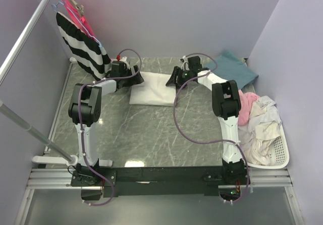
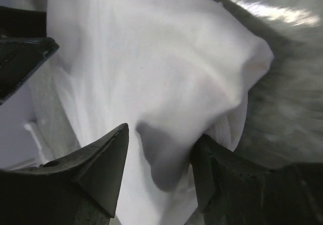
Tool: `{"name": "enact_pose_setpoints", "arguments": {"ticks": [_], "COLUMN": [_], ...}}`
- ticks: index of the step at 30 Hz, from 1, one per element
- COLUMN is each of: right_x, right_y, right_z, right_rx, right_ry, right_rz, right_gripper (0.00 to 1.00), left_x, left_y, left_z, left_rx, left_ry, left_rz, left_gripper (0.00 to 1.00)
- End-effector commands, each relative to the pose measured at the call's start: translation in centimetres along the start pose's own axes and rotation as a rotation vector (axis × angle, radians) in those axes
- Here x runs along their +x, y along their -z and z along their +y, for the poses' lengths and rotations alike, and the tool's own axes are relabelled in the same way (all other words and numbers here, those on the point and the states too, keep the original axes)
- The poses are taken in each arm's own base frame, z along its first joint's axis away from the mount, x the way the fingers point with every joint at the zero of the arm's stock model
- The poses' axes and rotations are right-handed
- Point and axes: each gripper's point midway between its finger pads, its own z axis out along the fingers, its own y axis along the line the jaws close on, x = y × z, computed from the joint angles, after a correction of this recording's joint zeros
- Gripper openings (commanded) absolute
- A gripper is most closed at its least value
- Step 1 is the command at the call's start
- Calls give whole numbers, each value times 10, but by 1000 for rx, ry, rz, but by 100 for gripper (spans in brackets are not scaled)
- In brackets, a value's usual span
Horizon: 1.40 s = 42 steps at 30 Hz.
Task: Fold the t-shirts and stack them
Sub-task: Put the neatly folded tshirt into the corner of the board with the right arm
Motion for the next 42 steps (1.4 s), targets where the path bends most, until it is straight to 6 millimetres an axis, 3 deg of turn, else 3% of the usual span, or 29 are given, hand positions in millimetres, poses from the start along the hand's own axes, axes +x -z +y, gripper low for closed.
{"name": "enact_pose_setpoints", "arguments": {"ticks": [1, 2, 4, 7, 11, 13, 14, 16, 19, 22, 29, 34, 36, 37, 38, 40, 42], "right_x": [24, 37, 33, 39, 40, 44, 39, 51, 62, 81, 130, 132, 124, 120, 115, 105, 87], "right_y": [-15, -14, -13, -13, -6, 6, 18, 25, 32, 22, -24, -45, -46, -45, -43, -39, -26], "right_z": [33, 35, 41, 41, 22, 9, 13, -4, -7, -5, 37, 52, 56, 57, 58, 60, 59], "right_rx": [-197, -243, -301, -345, -176, -51, -16, 79, 116, 123, 41, -31, -48, -51, -51, -48, -31], "right_ry": [-56, -84, -108, -175, -136, -102, -77, -60, -50, -49, -80, -138, -153, -150, -141, -129, -110], "right_rz": [71, 106, 93, 116, 83, 60, 30, 28, 46, 93, 182, 143, 109, 99, 91, 67, 16], "right_gripper": [56, 54, 52, 58, 61, 62, 63, 64, 65, 65, 66, 65, 54, 43, 23, 0, 0], "left_x": [37, 44, 47, 55, 63, 66, 72, 71, 79, 87, 101, 106, 108, 109, 110, 108, 104], "left_y": [11, 13, 17, 23, 29, 34, 36, 41, 43, 44, 48, 50, 50, 50, 51, 51, 52], "left_z": [-20, -20, -23, -24, -16, -12, -9, -10, -10, -11, -16, -22, -24, -24, -24, -24, -22], "left_rx": [104, 110, 114, 118, 76, 54, 43, 46, 50, 52, 54, 63, 67, 64, 63, 61, 43], "left_ry": [85, 91, 100, 127, 129, 128, 132, 136, 152, 158, 171, 162, 160, 159, 157, 155, 145], "left_rz": [114, 125, 125, 133, 145, 154, 163, 152, 166, 178, 200, 211, 216, 216, 219, 215, 205], "left_gripper": [99, 98, 98, 97, 97, 97, 97, 97, 97, 96, 96, 96, 96, 96, 96, 96, 96]}}
